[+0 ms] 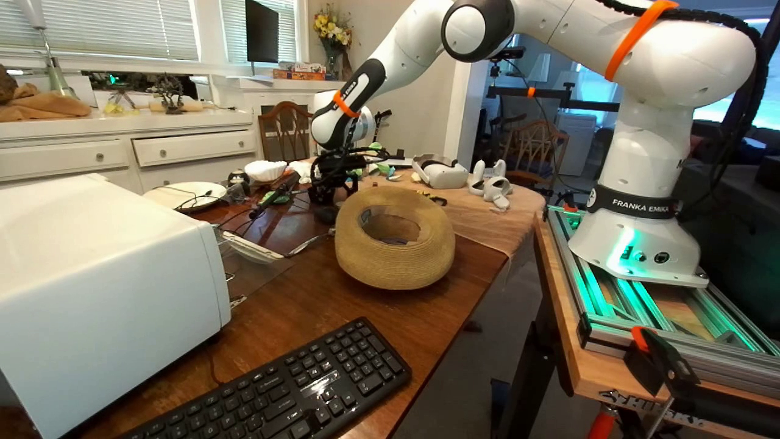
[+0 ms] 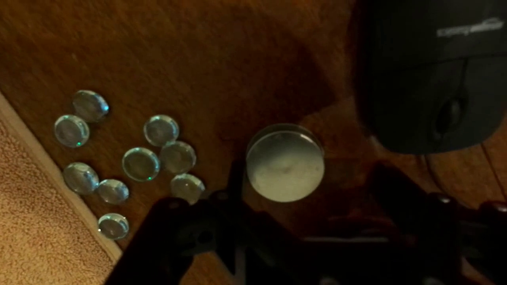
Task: Put the grey lid on the jar in the bowl.
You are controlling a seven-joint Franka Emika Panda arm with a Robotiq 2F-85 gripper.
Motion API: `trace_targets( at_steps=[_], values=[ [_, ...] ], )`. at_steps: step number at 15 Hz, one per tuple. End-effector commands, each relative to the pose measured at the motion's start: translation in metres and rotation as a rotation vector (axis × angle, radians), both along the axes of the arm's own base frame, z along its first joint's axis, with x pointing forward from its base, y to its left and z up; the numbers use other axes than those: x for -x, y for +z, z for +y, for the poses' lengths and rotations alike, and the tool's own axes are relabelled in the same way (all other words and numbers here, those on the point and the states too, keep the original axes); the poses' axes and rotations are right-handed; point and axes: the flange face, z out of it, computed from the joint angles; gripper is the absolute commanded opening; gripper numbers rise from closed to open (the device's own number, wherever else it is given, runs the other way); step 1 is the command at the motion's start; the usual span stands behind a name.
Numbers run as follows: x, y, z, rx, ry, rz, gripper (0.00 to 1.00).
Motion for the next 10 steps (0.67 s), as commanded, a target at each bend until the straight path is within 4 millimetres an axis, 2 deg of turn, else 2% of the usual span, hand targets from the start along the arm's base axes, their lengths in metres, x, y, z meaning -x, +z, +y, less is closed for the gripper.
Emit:
trace_targets(
  at_steps=[1,3,4,5,6,8,9,10],
  values=[
    [0.0036,-0.0099,0.0053,-0.016,-0.033,-0.022,0.82],
    [0.0055,-0.0124,0.0048,-0.024,-0.045,-0.033,0.8],
    [0.0061,-0.0132,0.0048,-0.029,-0.05,-0.04,0.72],
    [0.0067,-0.0144,0.0048,-0.031,-0.055,-0.047,0.56],
    [0.0069,-0.0149,0.0051,-0.035,-0.059,-0.053,0.51],
    [0.0064,-0.0148,0.007,-0.041,-0.066,-0.066,0.32],
    [0.0068,-0.0138,0.0068,-0.042,-0.068,-0.067,0.27],
    [0.0072,-0.0131,0.0065,-0.044,-0.07,-0.067,0.27]
  ],
)
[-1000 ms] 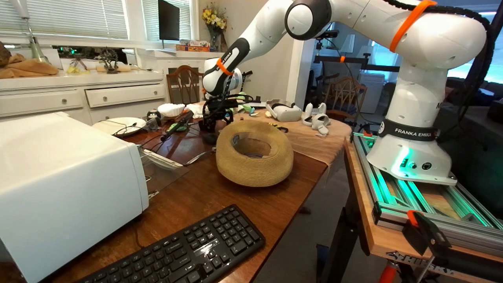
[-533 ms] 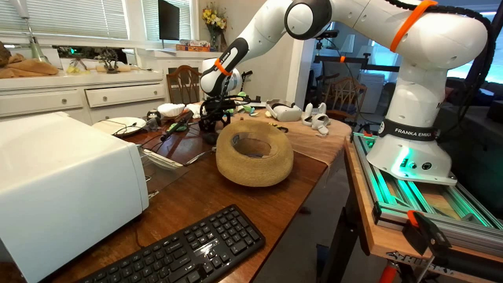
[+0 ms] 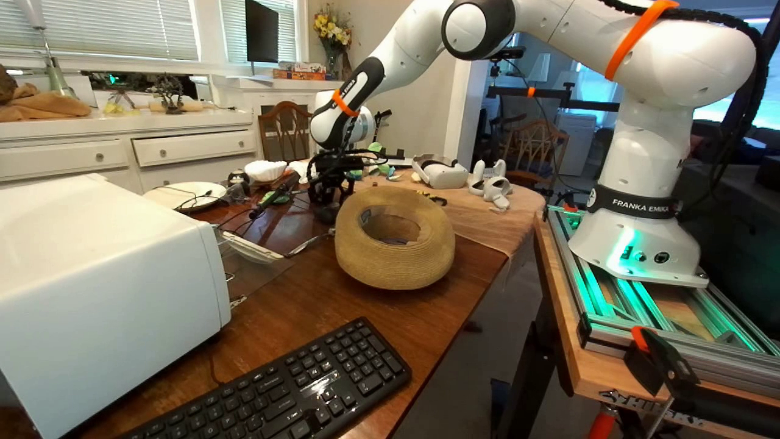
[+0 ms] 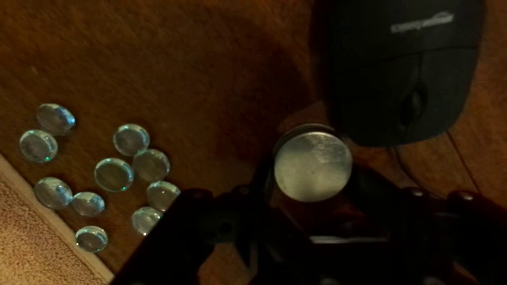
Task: Put the grey lid on the jar in the bowl.
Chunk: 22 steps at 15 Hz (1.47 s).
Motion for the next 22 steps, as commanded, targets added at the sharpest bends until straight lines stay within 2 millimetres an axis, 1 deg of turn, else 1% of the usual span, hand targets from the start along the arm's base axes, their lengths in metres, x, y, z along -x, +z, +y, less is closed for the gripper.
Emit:
trace_targets(
  at_steps=[1,2,3,8,12,15,18,21,22],
  values=[
    [0.01,-0.011,0.003,-0.014,-0.031,-0.008,0.26],
    [0.011,-0.004,0.003,-0.015,-0.036,0.002,0.25],
    [0.013,0.003,0.003,-0.009,-0.042,0.0,0.22],
    [0.029,0.044,0.002,0.008,-0.049,0.014,0.22],
    [0.033,0.089,-0.003,0.04,-0.048,-0.006,0.22],
    [0.028,0.122,-0.012,0.063,-0.038,-0.015,0.22],
    [0.015,0.149,-0.026,0.068,-0.027,-0.008,0.22],
    [-0.005,0.163,-0.041,-0.018,-0.003,0.049,0.22],
    [-0.008,0.168,-0.045,-0.04,-0.003,0.074,0.22]
  ],
)
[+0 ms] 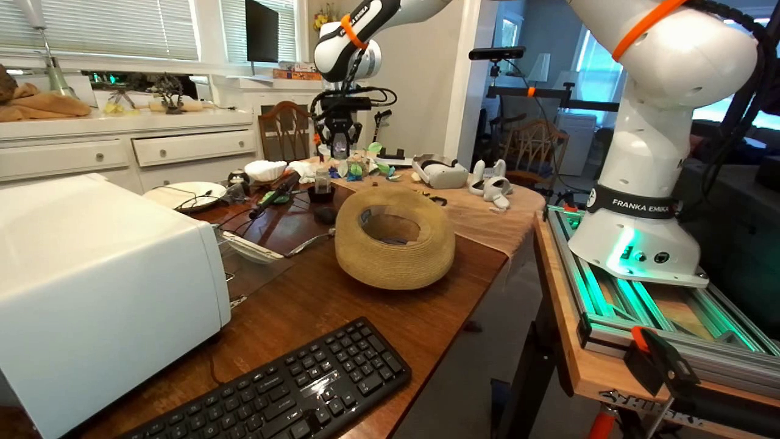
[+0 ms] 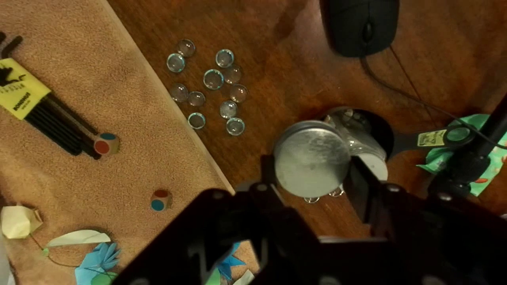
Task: Put the grey lid on the jar in the bowl.
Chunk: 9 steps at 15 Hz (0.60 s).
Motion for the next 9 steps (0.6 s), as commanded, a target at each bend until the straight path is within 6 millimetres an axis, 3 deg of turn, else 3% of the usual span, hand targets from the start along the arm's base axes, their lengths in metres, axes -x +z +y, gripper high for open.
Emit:
trace_targets(
  at_steps=[1,4,9],
  values=[
    [-0.018,0.01,-0.017,-0.084,0.019,0.079,0.22],
    [-0.026,0.015,-0.027,-0.103,0.012,0.127,0.22],
    [-0.051,-0.012,-0.018,-0.068,0.027,0.095,0.22]
  ],
)
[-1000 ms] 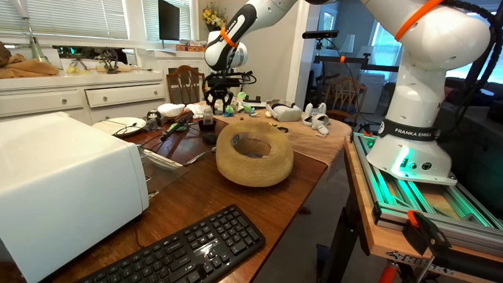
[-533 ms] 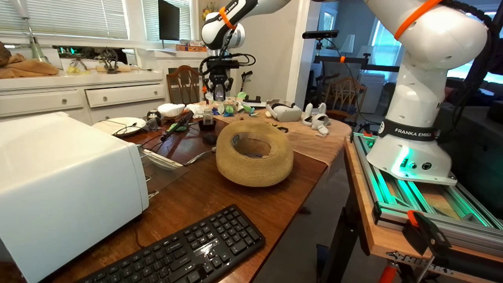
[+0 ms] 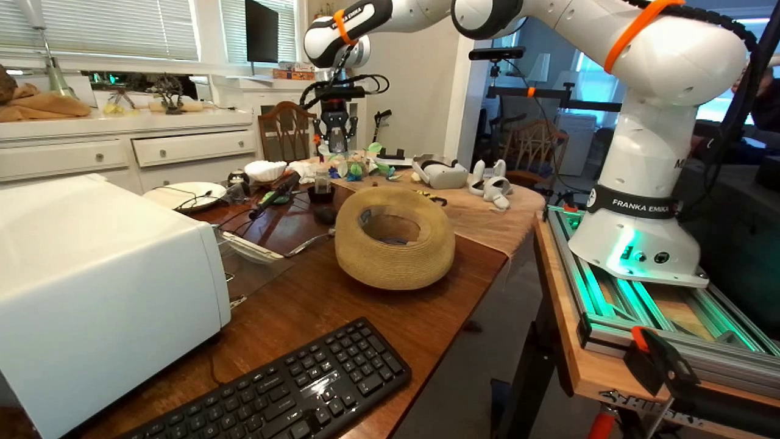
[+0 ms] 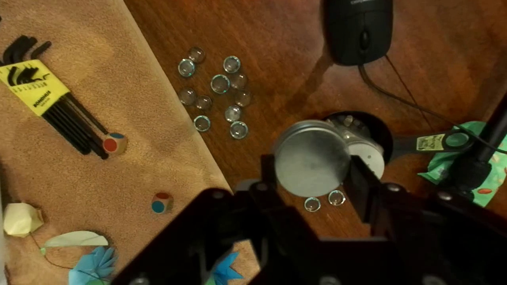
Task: Put the grey lid on the jar in the bowl.
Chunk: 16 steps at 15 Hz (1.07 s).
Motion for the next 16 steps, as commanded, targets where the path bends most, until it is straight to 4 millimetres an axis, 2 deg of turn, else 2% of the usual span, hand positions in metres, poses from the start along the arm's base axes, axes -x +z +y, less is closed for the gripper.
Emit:
trace_targets(
  at_steps=[1,4,8,16],
  values=[
    [-0.022,-0.028,0.009,0.025,0.023,-0.031,0.22],
    [-0.031,-0.042,0.015,0.03,0.04,-0.057,0.22],
    [-0.038,-0.047,0.011,0.045,0.051,-0.101,0.22],
    [-0.043,-0.061,0.017,0.045,0.075,-0.14,0.22]
  ],
)
